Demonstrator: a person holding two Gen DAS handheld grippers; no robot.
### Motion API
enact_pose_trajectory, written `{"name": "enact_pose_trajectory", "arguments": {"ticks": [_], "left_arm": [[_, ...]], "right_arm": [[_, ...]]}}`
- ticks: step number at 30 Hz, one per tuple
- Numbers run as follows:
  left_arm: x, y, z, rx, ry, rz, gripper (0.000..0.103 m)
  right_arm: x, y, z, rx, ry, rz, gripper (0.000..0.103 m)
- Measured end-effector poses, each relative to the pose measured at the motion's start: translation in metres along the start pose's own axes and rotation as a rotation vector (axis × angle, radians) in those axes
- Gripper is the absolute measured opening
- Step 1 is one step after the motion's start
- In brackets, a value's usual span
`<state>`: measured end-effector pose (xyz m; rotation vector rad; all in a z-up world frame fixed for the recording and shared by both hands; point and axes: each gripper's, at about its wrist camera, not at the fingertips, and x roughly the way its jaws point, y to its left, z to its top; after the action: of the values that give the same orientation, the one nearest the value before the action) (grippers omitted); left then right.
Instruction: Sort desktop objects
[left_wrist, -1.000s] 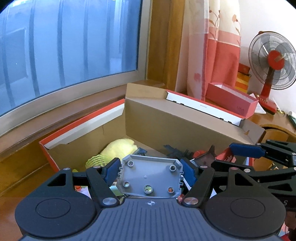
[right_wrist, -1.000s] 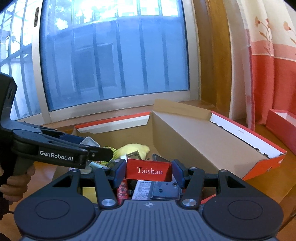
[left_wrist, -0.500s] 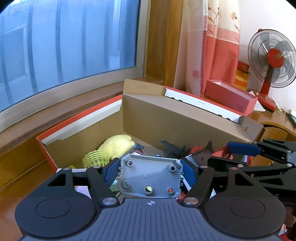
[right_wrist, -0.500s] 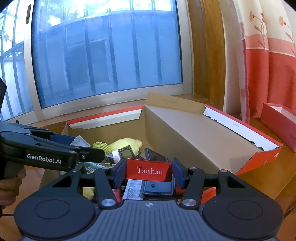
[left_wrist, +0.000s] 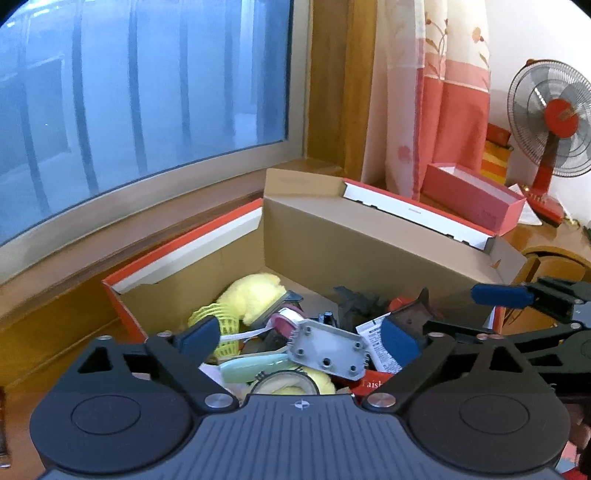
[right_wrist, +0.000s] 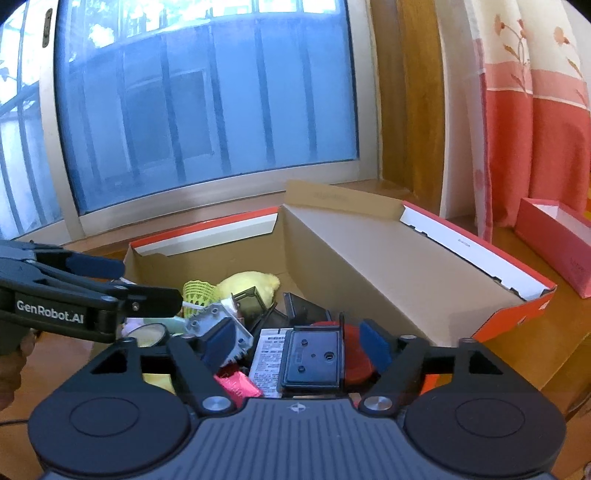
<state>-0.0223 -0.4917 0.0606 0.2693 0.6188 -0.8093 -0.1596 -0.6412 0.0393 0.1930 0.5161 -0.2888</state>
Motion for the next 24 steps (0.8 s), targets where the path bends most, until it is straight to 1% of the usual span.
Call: {"name": "enact_pose_trajectory", "arguments": {"ticks": [2, 3, 6, 8, 11, 15, 19, 24], "left_arm": [[-0.004, -0.002, 0.003, 0.003, 0.018, 0.016, 0.101], [-0.005, -0.002, 0.004, -0.001, 0.029, 0.021, 0.103], [-0.009, -0.003, 0.005, -0.015, 0.065, 0.017, 0.103], [-0.011, -0.005, 0.005, -0.017, 0.085, 0.012, 0.103], [-0.014, -0.008, 0.003, -0.013, 0.108, 0.022, 0.103], [-0.013, -0.009, -0.001, -0.021, 0.151, 0.027, 0.103], [-0.012, -0.01, -0.004, -0.031, 0.176, 0.017, 0.103], [-0.011, -0.012, -0.007, -0.029, 0.186, 0.009, 0.103]], "right_arm": [[-0.003, 0.0, 0.004, -0.012, 0.016, -0.012, 0.085], [-0.005, 0.0, 0.005, -0.017, 0.027, -0.021, 0.086], [-0.007, -0.002, 0.009, -0.007, 0.074, -0.054, 0.087], [-0.008, -0.005, 0.01, 0.01, 0.109, -0.061, 0.088], [-0.012, -0.009, 0.013, 0.022, 0.162, -0.051, 0.092], [-0.015, -0.007, 0.012, 0.012, 0.234, -0.046, 0.096], [-0.016, -0.003, 0.01, -0.006, 0.282, -0.044, 0.096], [-0.012, -0.002, 0.008, -0.001, 0.327, -0.014, 0.096]]}}
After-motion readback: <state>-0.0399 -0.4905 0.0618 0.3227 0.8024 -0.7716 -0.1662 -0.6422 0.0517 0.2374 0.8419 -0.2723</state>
